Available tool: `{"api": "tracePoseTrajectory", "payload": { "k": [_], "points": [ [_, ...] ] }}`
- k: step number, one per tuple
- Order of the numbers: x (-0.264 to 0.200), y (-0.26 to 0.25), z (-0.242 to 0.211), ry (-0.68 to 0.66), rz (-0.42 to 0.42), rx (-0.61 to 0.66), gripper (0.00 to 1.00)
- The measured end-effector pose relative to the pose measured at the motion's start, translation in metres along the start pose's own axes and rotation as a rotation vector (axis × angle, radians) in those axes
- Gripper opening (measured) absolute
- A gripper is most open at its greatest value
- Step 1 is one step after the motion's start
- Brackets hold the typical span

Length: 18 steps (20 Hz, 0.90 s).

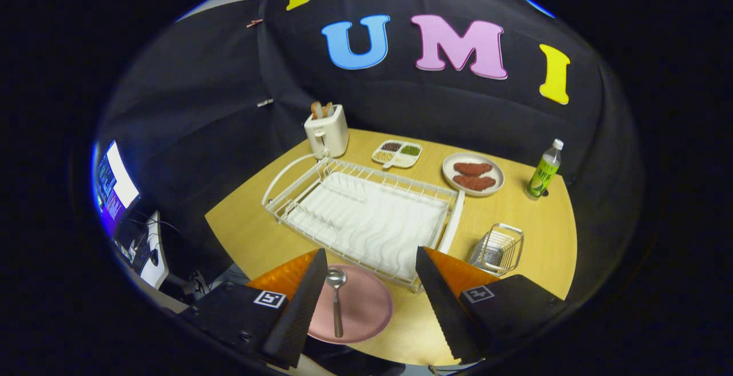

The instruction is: Take the plate from the dish rack, then take the spoon from the basket and place it into the plate.

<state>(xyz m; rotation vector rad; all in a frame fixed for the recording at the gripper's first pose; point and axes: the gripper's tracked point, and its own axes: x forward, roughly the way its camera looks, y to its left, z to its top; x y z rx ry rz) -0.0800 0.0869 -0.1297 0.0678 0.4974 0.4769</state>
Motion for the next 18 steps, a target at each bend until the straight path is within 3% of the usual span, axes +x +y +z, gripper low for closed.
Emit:
{"api": "tracePoseTrajectory", "payload": {
  "k": [7,12,18],
  "points": [
    [-0.055,-0.028,0.108,-0.291,-0.153,-0.067,0.98],
    [-0.078,-0.031,0.135,-0.394,-0.192,-0.037,0.96],
    [-0.083,-0.042,0.133,-0.402,-0.222,-0.020,0.96]
  ]
}}
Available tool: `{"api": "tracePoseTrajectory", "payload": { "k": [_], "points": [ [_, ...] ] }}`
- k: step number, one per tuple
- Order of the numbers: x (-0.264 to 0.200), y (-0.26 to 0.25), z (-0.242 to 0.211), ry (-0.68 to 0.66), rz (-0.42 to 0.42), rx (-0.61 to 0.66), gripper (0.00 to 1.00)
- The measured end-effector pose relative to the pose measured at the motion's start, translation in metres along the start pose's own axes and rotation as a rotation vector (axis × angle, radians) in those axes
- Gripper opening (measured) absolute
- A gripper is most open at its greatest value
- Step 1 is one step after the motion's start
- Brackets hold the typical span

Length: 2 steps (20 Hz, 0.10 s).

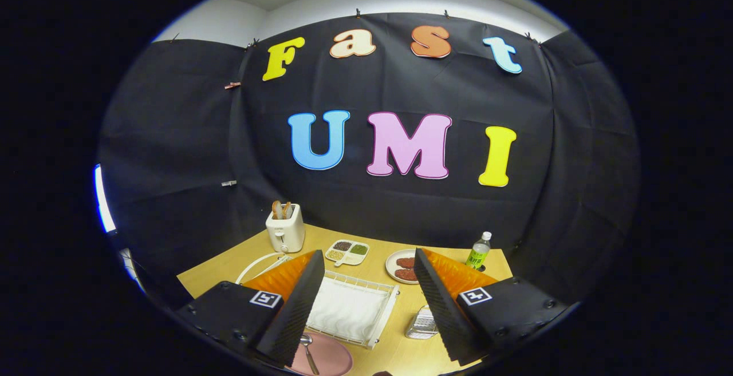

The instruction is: Take the plate from the dish rack, then take the spoon from the basket and place it into the plate.

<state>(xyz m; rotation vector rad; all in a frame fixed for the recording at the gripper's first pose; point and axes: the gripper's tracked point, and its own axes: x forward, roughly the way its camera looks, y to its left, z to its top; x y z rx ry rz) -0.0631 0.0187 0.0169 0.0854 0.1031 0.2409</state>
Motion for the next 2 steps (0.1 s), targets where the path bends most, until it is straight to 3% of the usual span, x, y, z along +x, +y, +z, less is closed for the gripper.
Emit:
{"api": "tracePoseTrajectory", "payload": {
  "k": [2],
  "points": [
    [0.0001,-0.0007,-0.0015,0.003,-0.003,0.003,0.96]
  ]
}}
